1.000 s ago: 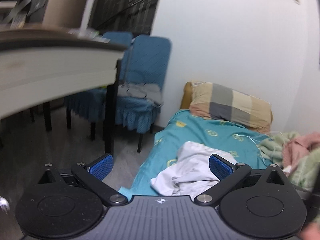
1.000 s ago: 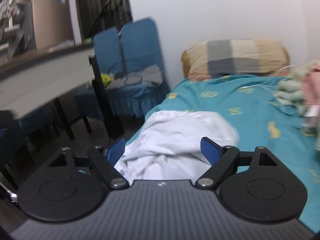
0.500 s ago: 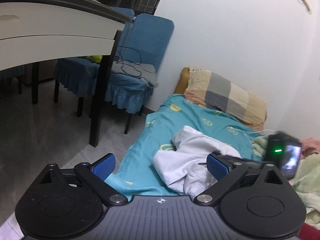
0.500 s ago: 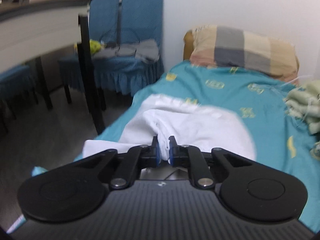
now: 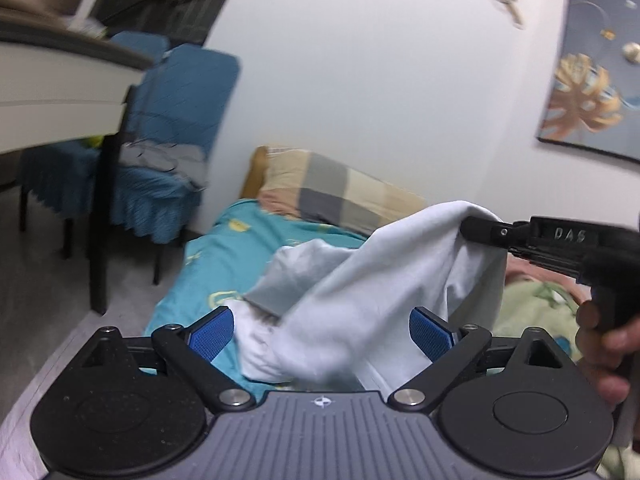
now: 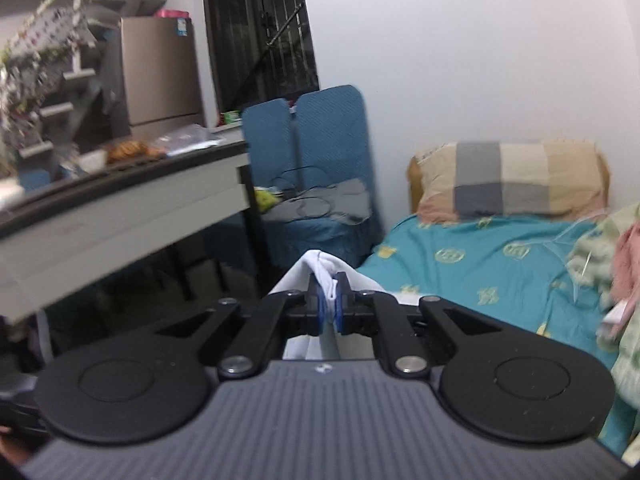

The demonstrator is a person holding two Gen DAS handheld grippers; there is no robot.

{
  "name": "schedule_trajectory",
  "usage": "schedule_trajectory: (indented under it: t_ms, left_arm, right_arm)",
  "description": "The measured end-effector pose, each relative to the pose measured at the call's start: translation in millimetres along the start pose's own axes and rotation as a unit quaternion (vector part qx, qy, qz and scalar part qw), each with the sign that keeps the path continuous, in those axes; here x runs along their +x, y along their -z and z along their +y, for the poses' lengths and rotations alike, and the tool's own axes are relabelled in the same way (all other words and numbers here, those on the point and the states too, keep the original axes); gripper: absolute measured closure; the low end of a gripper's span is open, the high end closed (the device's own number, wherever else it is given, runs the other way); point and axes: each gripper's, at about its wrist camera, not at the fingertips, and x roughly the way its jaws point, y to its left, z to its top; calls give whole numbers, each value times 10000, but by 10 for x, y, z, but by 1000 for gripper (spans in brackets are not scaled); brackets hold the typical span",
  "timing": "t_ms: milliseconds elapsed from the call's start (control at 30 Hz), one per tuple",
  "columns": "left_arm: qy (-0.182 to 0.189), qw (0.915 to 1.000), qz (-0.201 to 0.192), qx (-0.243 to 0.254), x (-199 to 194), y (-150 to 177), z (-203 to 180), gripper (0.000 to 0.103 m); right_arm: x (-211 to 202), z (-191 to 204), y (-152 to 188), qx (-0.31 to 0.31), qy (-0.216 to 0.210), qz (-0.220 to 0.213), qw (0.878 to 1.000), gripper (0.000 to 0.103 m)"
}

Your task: Fold clothes

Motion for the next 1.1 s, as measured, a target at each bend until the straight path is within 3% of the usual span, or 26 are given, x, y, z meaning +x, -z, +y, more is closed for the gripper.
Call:
schedule_trajectory:
  t_ms: [100,200,367,633,800,967,1100]
  left_arm:
    - [171,9997,64,155,-43,73,-155,8]
    - [171,9989,237,355,-29,175,-293,8]
    - [122,9947,594,834,91,354,-529,9]
    - [4,9776,1273,1673,596,839,-862,12]
    - [91,9762,1362,1685,970,987,-883,13]
    - [506,9725,1690,1519,1246,1119,-903,13]
    - [447,9642,1871,1823,1421,1295,-1043,19]
  right_arm:
    - [-75,-160,76,378,-255,289,9985,94]
    - [-134,-291,249,351,39,281,9990,94]
    - [-209,-695,476,1021,119,109,9946,94]
    - [-54,-1524,633,2215,479,71,9740,93]
    - [-24,-1779,854,2821,535,191,9577,92]
    - [18,-1833,952,2759,734,391,9576,92]
    - [-30,-1865,1048,2863,864,405,9534,91]
